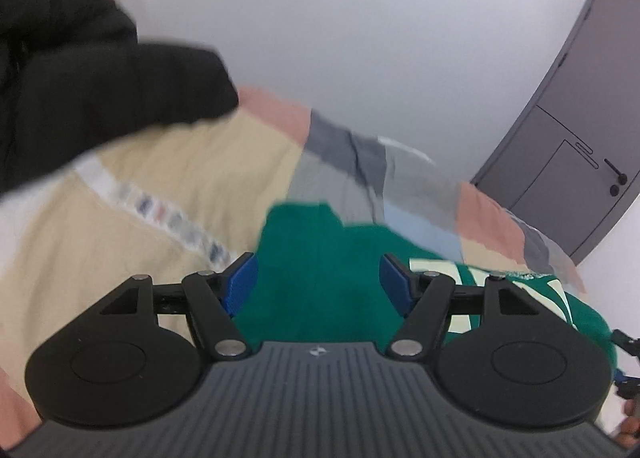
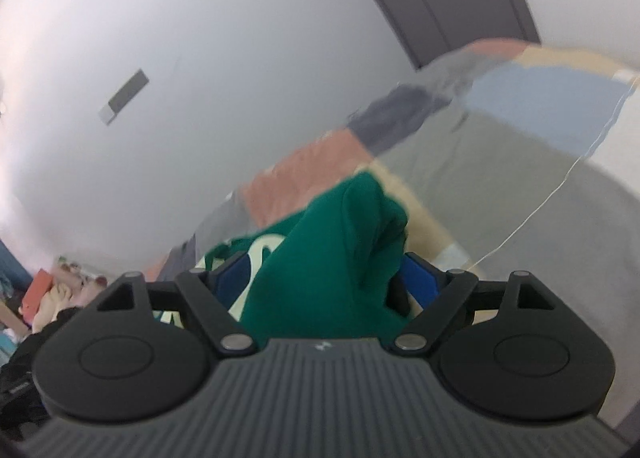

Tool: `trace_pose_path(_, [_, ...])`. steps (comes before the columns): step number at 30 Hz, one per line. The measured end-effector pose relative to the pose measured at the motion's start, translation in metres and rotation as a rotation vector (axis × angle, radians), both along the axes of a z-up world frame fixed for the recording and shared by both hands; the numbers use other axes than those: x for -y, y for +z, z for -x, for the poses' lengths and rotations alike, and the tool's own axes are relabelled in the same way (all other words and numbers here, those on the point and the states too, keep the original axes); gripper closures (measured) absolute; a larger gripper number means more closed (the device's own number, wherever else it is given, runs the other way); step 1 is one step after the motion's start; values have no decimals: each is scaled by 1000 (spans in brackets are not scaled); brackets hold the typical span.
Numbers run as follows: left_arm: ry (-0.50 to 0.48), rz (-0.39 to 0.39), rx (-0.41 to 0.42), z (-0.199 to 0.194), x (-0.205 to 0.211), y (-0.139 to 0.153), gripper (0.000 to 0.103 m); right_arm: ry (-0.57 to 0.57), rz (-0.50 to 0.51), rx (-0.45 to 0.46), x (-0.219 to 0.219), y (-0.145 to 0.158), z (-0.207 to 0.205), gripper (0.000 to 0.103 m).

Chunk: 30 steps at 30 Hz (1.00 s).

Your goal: Fold large clothes

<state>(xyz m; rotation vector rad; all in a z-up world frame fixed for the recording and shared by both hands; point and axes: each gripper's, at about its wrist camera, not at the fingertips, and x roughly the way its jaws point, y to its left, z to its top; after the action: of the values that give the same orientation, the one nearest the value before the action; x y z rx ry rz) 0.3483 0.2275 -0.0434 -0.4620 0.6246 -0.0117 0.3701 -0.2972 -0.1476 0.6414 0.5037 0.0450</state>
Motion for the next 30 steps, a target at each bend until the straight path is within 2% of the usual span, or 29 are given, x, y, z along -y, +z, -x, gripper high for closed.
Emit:
trace_pose_path(3, [-9,41,-54,-9,2,-19,30,38,65,-11,-18,-4,-13,20])
trace_pose_path(5, [-23,49,-64,-10,6,-26,24,68,126,-23,-32,-6,-18,35])
trace_pose_path(6, [-22,51,-71,-10,8,-28,20,85,162,-30,-39,-7,-20,37])
trace_pose_path(7, [-19,49,-80,-9,9,-29,20,89,209,-40,-45,-8,-20,42])
trace_pose_path(8, [-17,49,-84,-8,10,-28,20,88,251,-47,-47,-7,-21,56])
trace_pose_path(9, [-18,53,-82,-6,10,-27,20,86,300,-52,-51,-6,-20,62])
trace_pose_path(11, [-28,63,-98,-3,9,-27,20,90,313,-41,-51,-1,-15,75])
trace_pose_path(14, [-58,21,-165,0,14,-26,20,111,373,-8,-55,12,-13,82])
trace_pose_path(18, [-64,57,-150,7,7,-24,20,142,465,69,-54,44,-13,85])
trace_pose_path(21, [-52,87,-141,9,3,-22,20,134,467,92,-40,52,-23,85])
trace_pose_path(24, [-29,106,-138,11,-2,-18,20,134,483,16,-32,24,-38,85])
trace_pose_path(27, [9,147,-142,21,-12,-11,20,164,413,-117,-21,-12,-50,82])
trace_pose_path(30, [34,187,-114,42,-21,3,20,171,373,-123,-14,-11,-48,79])
